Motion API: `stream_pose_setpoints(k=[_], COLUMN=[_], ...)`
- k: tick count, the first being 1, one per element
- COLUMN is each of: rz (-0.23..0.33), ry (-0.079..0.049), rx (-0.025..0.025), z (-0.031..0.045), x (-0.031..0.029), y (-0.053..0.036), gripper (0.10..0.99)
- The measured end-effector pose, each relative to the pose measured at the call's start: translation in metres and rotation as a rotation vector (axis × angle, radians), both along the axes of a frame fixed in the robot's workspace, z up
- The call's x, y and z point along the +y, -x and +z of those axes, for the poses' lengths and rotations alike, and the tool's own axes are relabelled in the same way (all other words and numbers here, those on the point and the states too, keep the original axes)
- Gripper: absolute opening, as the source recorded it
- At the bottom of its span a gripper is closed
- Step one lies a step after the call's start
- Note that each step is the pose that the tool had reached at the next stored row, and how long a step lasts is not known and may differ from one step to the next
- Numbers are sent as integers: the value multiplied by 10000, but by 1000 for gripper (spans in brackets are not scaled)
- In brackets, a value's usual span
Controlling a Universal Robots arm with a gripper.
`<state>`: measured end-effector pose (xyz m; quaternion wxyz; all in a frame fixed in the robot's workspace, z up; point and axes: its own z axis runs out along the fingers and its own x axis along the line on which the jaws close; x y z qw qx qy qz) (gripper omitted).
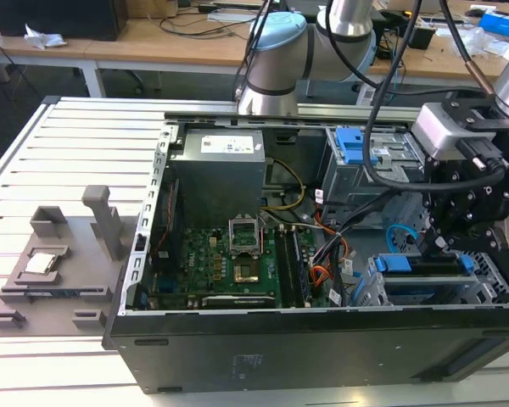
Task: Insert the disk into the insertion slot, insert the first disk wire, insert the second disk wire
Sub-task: 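Insert the second disk wire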
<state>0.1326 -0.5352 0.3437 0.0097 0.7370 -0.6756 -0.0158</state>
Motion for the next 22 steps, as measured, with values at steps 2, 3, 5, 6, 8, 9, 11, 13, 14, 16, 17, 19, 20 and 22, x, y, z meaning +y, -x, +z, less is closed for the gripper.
stream_pose_setpoints(k=[2, 3, 5, 6, 8, 9, 11, 13, 14, 16, 17, 19, 20, 22], rz=[0, -1, -1, 0, 0, 0, 1, 0, 0, 0, 0, 0, 0, 0], ry=[-6, -13, -20, -24, -29, -45, -26, -24, -25, -27, -28, -24, -24, -24], rx=[0, -1, 0, -1, -2, -3, -1, -1, -1, -1, -1, -1, -1, -1], z=[-14, -21, -22, -23, -11, 28, 212, 297, 381, 409, 409, 411, 411, 412], x=[-4, -6, -6, -6, -7, -7, -7, -6, -7, -7, -7, -7, -7, -7], y=[0, -1, -4, -6, -7, -8, -8, -8, -7, -7, -7, -7, -7, -7], gripper=[106, 106, 106, 106, 106, 106, 106, 106, 106, 106, 106, 106, 106, 106])
